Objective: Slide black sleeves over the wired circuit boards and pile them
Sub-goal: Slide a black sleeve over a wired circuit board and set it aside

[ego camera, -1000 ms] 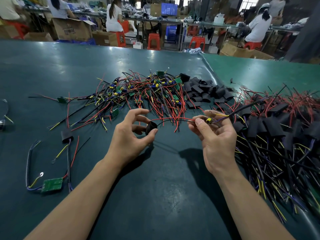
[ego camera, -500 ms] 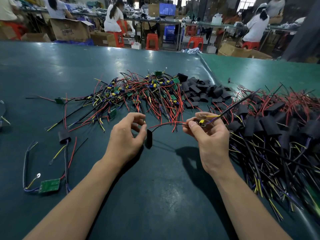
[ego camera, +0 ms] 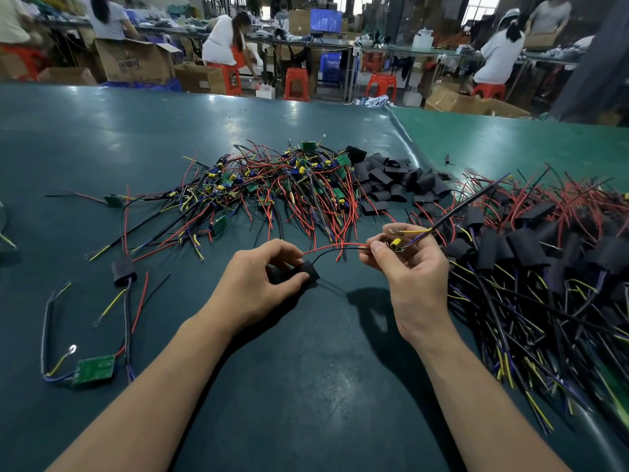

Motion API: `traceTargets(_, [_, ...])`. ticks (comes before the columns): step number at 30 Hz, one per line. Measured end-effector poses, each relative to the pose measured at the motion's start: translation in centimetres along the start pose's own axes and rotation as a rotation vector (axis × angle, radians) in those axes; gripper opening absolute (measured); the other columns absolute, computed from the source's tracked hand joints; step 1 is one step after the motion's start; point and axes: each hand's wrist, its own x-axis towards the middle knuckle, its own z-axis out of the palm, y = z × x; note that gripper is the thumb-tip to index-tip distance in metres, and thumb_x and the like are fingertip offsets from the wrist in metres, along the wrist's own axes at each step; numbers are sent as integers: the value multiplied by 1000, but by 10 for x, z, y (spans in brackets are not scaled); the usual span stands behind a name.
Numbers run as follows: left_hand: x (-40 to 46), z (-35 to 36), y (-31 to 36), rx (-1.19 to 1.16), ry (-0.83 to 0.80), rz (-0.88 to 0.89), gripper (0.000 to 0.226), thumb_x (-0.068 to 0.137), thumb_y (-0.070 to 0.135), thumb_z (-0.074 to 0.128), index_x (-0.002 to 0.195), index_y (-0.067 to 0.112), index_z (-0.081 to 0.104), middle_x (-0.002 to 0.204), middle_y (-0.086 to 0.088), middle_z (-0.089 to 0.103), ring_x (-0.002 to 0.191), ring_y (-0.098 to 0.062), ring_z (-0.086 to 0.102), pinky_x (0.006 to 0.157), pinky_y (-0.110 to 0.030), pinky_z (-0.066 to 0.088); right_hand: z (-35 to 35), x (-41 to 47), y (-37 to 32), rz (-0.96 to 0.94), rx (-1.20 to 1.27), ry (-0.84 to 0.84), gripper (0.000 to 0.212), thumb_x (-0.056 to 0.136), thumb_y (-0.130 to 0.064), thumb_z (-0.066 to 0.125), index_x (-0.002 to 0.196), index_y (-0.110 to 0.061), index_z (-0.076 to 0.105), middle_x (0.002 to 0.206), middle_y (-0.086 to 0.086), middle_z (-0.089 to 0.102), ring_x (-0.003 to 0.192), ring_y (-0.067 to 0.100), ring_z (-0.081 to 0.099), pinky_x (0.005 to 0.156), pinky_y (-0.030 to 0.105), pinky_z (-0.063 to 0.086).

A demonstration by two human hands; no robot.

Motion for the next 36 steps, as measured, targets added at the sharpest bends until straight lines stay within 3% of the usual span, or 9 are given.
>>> traceTargets(3, [-1, 0, 1, 44, -36, 20, 29, 75, 21, 85, 101, 22, 71, 89, 11, 72, 77, 0, 65, 77, -19, 53, 0, 0, -1, 11, 0, 3, 23, 87, 14, 62, 98, -6, 58, 72, -4, 68, 67, 14, 68, 69, 25, 58])
traceTargets(6, [-2, 1, 1, 46, -3, 12, 20, 80, 14, 80, 97, 21, 73, 82, 11, 72, 73, -4, 66, 74, -22, 54, 1, -1, -2, 24, -5, 3, 23, 87, 14, 62, 98, -6, 58, 72, -4, 68, 67, 17, 68, 69, 25, 58])
traceTargets(8, [-2, 0, 1, 21, -6, 7, 17, 80, 19, 82, 95, 23, 74, 80, 13, 73, 73, -3, 67, 72, -19, 53, 1, -1, -1, 30, -9, 9, 23, 87, 14, 62, 98, -6, 58, 72, -3, 68, 67, 17, 68, 68, 25, 58])
traceTargets(13, [-1, -8, -1, 31, -97, 16, 16, 84, 28, 76, 99, 34, 74, 97, 7, 72, 91, -2, 67, 88, -26, 53, -1, 1, 1, 44, -25, 15, 22, 87, 13, 63, 101, -4, 57, 71, -4, 69, 66, 17, 69, 67, 24, 58])
traceTargets(17, [-2, -7, -1, 92, -97, 35, 23, 83, 24, 78, 102, 36, 75, 96, 10, 69, 92, 0, 63, 88, -25, 52, -2, 1, 1, 60, -31, 13, 22, 87, 12, 63, 101, -5, 57, 73, -2, 69, 66, 18, 69, 67, 25, 57])
traceTargets(21, [-3, -6, 0, 35, -99, 13, 20, 80, 41, 76, 99, 35, 76, 97, 7, 69, 92, 0, 65, 90, -25, 53, -2, 0, 0, 64, -28, 18, 23, 87, 12, 64, 100, -6, 58, 79, 6, 67, 67, 19, 69, 68, 26, 58])
traceTargets(29, [2, -8, -2, -20, -128, -41, 20, 76, 26, 84, 91, 35, 73, 99, 3, 70, 89, -3, 68, 90, -33, 55, -1, -2, 0, 48, 2, -26, 22, 88, 12, 62, 99, -7, 58, 78, 3, 68, 69, 20, 71, 70, 29, 59])
traceTargets(33, [2, -7, -5, -17, -158, -75, 25, 74, 30, 86, 91, 37, 69, 109, 1, 68, 99, -7, 66, 97, -36, 52, -3, -3, -1, 34, 32, -59, 21, 85, 7, 64, 100, -8, 59, 78, 5, 70, 71, 23, 71, 69, 30, 58])
traceTargets(36, [1, -6, -5, -52, -189, -72, 26, 77, 20, 84, 90, 35, 66, 110, 5, 70, 101, -8, 67, 97, -39, 52, -4, -2, 0, 35, 39, -71, 21, 79, 0, 64, 97, -9, 60, 77, 6, 70, 70, 23, 70, 68, 31, 58])
